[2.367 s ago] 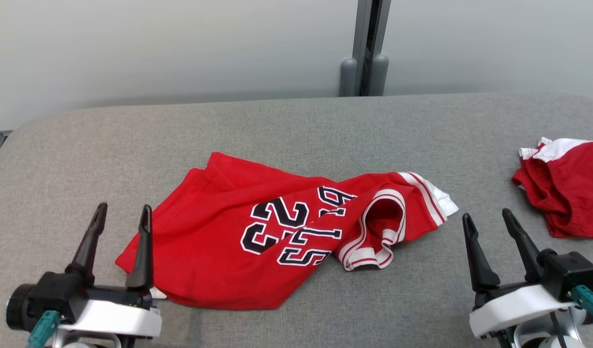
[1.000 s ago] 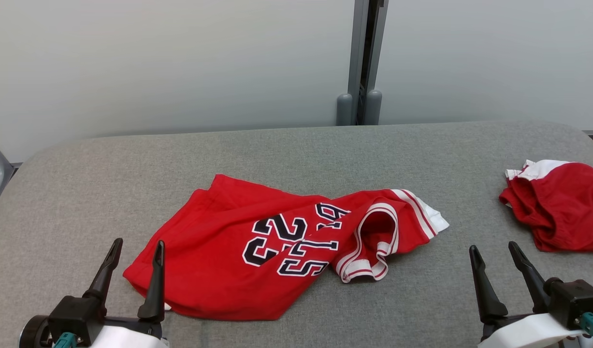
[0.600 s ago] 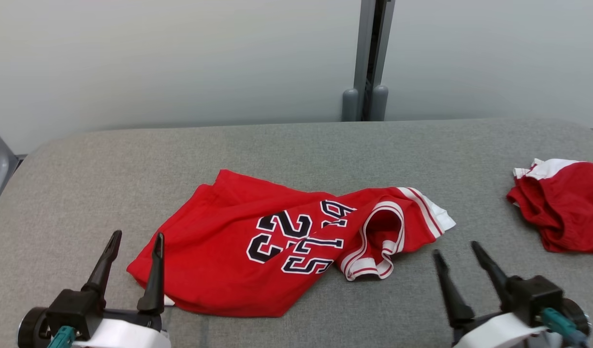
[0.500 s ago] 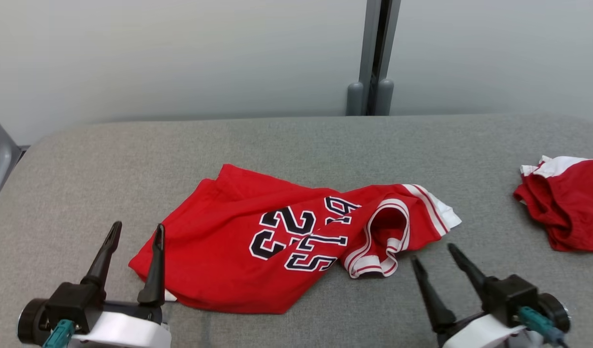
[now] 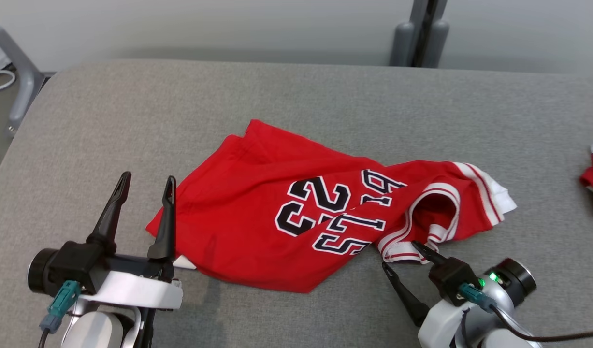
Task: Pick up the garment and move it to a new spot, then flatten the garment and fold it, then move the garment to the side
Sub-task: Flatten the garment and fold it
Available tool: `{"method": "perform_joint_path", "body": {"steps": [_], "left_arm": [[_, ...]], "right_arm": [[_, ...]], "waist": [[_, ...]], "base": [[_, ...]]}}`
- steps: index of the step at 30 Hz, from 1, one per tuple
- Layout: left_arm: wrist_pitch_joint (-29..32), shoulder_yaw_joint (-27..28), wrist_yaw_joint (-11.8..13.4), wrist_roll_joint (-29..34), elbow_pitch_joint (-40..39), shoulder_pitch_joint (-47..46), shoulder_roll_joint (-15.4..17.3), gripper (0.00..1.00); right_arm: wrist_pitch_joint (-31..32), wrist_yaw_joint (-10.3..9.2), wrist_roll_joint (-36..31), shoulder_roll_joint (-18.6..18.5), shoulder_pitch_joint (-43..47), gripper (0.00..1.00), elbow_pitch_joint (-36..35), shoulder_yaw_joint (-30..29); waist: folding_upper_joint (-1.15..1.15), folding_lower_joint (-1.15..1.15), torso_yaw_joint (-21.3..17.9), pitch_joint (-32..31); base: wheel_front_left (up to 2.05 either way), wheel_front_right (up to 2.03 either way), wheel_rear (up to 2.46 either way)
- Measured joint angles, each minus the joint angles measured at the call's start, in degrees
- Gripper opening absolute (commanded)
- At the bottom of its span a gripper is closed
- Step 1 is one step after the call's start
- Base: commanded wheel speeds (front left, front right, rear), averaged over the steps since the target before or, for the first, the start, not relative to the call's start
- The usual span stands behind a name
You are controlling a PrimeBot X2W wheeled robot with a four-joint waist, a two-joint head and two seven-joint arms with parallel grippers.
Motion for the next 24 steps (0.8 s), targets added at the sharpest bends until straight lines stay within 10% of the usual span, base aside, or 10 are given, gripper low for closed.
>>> {"method": "perform_joint_path", "body": {"steps": [7, 8, 10, 17, 24], "left_arm": [[-0.57, 0.40, -1.41, 0.42, 2.36, -3.32, -1.35, 1.00], [-0.64, 0.54, -1.49, 0.44, 2.52, -3.48, -1.52, 1.00], [-0.68, 0.87, -1.71, 0.54, 3.00, -3.85, -1.87, 1.00], [-0.73, 3.38, -2.45, 1.79, 2.63, -4.29, -2.45, 1.00], [-0.73, 6.11, -2.83, 2.75, 2.01, -3.02, -2.00, 1.00]], "right_arm": [[-1.91, 0.00, -3.30, -0.76, -9.15, 1.00, 10.80, 5.90], [-1.86, 0.00, -3.13, -0.74, -9.94, 0.46, 12.04, 6.42], [-2.05, 0.01, -2.30, -0.49, -11.45, 0.00, 13.46, 7.02], [-0.83, 0.00, 5.25, -3.32, -13.41, 0.00, 9.65, 12.07], [14.00, 0.00, 20.11, -13.88, -13.37, 0.00, -7.59, 17.83]], "waist": [[0.00, 0.00, 2.64, 3.94], [0.00, 0.00, 2.81, 4.22], [0.00, 0.00, 3.01, 4.62], [0.00, 0.00, 1.69, 4.45], [0.00, 0.00, -1.33, 3.52]], "base": [[0.00, 0.00, 0.00], [0.00, 0.00, 0.00], [0.00, 0.00, 0.00], [0.00, 0.00, 0.00], [0.00, 0.00, 0.00]]}}
